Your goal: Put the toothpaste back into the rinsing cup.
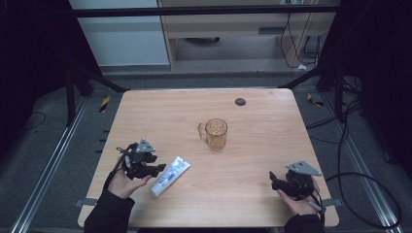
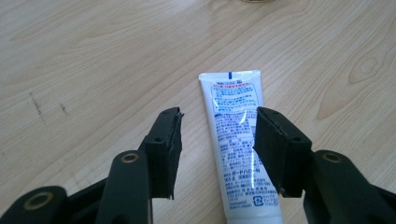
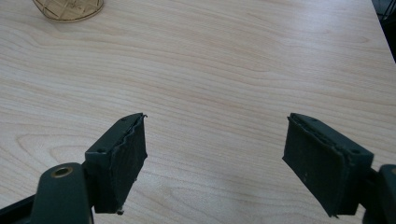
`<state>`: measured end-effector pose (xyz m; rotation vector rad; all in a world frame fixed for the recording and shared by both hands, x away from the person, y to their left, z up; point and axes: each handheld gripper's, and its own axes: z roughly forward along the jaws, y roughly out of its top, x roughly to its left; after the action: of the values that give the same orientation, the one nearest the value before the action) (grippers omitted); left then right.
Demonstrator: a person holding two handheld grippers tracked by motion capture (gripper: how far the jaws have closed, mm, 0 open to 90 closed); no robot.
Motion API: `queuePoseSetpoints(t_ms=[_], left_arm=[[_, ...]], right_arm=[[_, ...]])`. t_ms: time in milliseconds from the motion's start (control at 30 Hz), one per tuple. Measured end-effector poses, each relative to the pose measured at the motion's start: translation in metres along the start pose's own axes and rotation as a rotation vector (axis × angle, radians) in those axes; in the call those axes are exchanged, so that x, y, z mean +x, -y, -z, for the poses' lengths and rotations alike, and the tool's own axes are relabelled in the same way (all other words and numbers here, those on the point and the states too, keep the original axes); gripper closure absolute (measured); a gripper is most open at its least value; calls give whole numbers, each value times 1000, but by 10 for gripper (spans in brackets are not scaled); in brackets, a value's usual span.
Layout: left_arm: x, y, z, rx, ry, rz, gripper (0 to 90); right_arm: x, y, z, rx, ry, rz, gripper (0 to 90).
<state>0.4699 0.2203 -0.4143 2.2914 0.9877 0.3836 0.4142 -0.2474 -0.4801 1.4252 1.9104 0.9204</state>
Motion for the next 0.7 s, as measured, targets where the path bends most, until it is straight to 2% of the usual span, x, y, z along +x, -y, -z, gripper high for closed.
queuePoseSetpoints(t_ms=[233, 700], left_arm=[[-5, -10, -15, 48, 25, -17, 482], [-11, -10, -43, 167, 30, -22, 446]], right_arm=[[-1, 0, 1, 2, 0, -6, 208], [-1, 1, -3, 14, -13, 0, 210]])
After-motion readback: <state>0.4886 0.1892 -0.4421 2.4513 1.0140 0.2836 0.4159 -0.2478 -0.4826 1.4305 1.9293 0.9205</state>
